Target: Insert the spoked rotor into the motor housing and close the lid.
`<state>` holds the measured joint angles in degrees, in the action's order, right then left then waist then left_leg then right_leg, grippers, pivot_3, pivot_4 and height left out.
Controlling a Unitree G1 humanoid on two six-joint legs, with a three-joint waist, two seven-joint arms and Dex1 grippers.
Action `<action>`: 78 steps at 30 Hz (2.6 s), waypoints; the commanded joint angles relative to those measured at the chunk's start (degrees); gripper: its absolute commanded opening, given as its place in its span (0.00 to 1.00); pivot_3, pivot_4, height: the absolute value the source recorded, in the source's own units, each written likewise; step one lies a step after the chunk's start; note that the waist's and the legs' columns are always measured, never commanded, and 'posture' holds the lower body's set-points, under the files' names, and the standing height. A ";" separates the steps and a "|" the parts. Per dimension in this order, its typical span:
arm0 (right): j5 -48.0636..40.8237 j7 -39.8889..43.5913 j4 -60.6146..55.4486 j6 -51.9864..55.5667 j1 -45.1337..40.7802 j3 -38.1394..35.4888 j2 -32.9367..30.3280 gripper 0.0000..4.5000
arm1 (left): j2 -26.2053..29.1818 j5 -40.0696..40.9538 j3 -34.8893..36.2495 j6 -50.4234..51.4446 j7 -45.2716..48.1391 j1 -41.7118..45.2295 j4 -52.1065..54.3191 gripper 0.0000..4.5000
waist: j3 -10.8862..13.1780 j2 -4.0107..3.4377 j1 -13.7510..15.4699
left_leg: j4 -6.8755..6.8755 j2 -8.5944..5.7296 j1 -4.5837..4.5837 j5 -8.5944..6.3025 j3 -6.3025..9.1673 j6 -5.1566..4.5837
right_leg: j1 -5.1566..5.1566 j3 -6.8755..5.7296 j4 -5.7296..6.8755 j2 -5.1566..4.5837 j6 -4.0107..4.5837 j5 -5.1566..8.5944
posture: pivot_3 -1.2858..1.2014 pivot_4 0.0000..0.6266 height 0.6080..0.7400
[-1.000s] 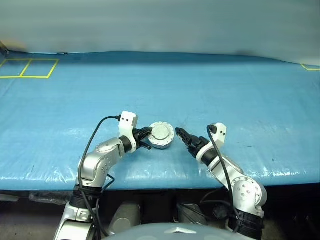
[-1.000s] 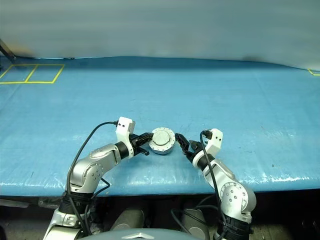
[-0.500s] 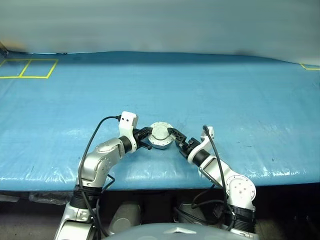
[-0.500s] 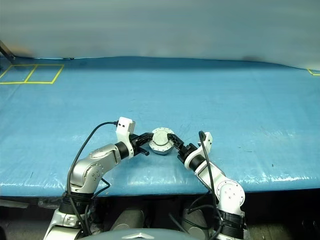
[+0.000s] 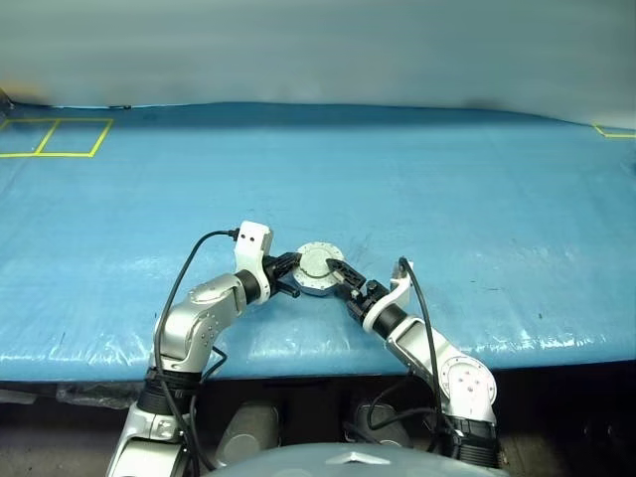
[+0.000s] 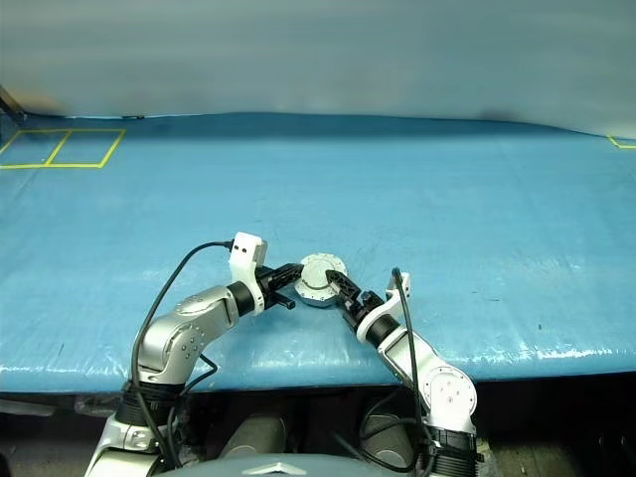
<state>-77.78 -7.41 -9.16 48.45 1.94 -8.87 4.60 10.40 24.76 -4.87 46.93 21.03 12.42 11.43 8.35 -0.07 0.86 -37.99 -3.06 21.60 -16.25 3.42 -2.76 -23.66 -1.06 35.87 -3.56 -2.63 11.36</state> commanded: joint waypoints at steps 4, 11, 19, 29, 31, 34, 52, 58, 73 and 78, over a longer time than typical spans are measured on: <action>-3.42 0.43 -1.53 -0.28 0.96 3.63 4.64 0.38 | -0.37 -0.65 -2.25 1.82 0.43 -1.21 -1.87 0.00 | 0.00 0.00 -0.17 | 0.01 0.01 0.00 0.00 0.00 0.00 | -0.01 0.01 0.00 0.01 0.00 0.00 | 0.52 0.24 1.00; -2.98 -0.08 -1.46 0.34 1.76 4.71 3.06 0.38 | -0.67 -0.99 -1.94 1.89 0.73 -1.30 -2.12 0.00 | 0.00 0.00 -0.23 | 0.01 0.02 0.00 0.00 -0.01 0.00 | -0.01 0.01 0.00 0.01 0.00 0.00 | 0.52 0.24 1.00; -3.48 1.12 -1.72 2.56 2.07 5.90 1.04 0.38 | -0.77 -0.95 -1.38 2.05 0.90 -0.70 -2.71 0.00 | 0.00 0.00 -0.53 | 0.01 0.04 -0.02 0.00 -0.01 0.00 | -0.01 0.01 0.01 0.02 0.00 0.00 | 0.52 0.24 1.00; -0.32 3.21 -0.60 5.14 1.52 6.91 -1.01 0.28 | -0.67 -1.65 -2.04 2.25 1.41 -0.71 -2.76 0.00 | 0.00 0.00 -0.87 | -0.01 0.06 -0.02 0.01 -0.01 0.01 | 0.00 0.01 0.04 0.02 0.01 0.00 | 0.52 0.24 1.00; 0.85 3.70 0.07 4.91 1.34 6.66 -1.25 0.26 | -0.56 -1.81 -2.22 2.38 1.50 -0.80 -2.64 0.00 | -0.01 0.00 -0.88 | 0.00 0.05 -0.02 0.00 -0.02 0.00 | 0.00 0.02 0.03 0.02 0.00 0.00 | 0.52 0.24 1.00; 1.37 3.75 0.20 4.01 1.31 6.10 -0.23 0.26 | -0.45 -1.86 -2.27 2.37 1.59 -0.87 -2.61 0.00 | -0.01 0.00 -0.88 | -0.02 0.04 -0.03 0.00 -0.01 0.00 | 0.01 0.02 0.02 0.01 0.00 -0.01 | 0.52 0.24 1.00; 2.15 4.88 -1.72 -5.50 2.88 4.10 3.16 0.26 | -1.10 0.06 -0.70 1.89 1.84 -1.91 -0.94 0.00 | -0.01 0.00 -0.61 | -0.09 0.05 -0.04 0.06 -0.01 -0.01 | 0.01 0.01 0.03 -0.10 -0.18 0.01 | 0.52 0.24 1.00; 1.38 5.49 -3.23 -6.29 2.29 4.41 2.90 0.26 | -5.93 10.18 9.92 1.81 1.14 -2.57 1.77 0.27 | 0.08 0.01 -0.64 | -0.06 0.05 0.10 0.05 -0.01 -0.03 | -0.10 0.02 0.02 -0.19 -0.08 -0.05 | 0.52 0.24 1.00; -4.14 4.17 -8.84 -8.09 -2.71 4.87 2.58 0.26 | -18.96 49.07 28.32 10.37 -16.78 -8.28 -0.84 1.00 | 0.56 0.16 -1.35 | -0.03 0.07 0.34 0.04 -0.03 -0.01 | -0.34 0.04 0.00 -0.06 -0.05 -0.04 | 0.52 0.24 1.00; -5.94 2.16 -11.52 -6.79 -3.34 9.46 2.93 0.26 | -19.74 60.14 26.00 9.43 -18.74 -8.98 -1.76 1.00 | 0.57 0.16 -1.45 | -0.03 0.07 0.34 0.16 -0.06 0.20 | -0.37 0.09 0.01 -0.06 -0.04 -0.04 | 0.52 0.24 1.00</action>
<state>-80.93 -6.00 -16.06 41.28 0.05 -1.65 4.36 -4.67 80.87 23.01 56.83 2.44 3.65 8.94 8.92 0.09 -0.59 -38.02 -2.99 21.94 -16.08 3.34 -2.54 -24.03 -0.95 35.88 -3.62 -2.67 11.32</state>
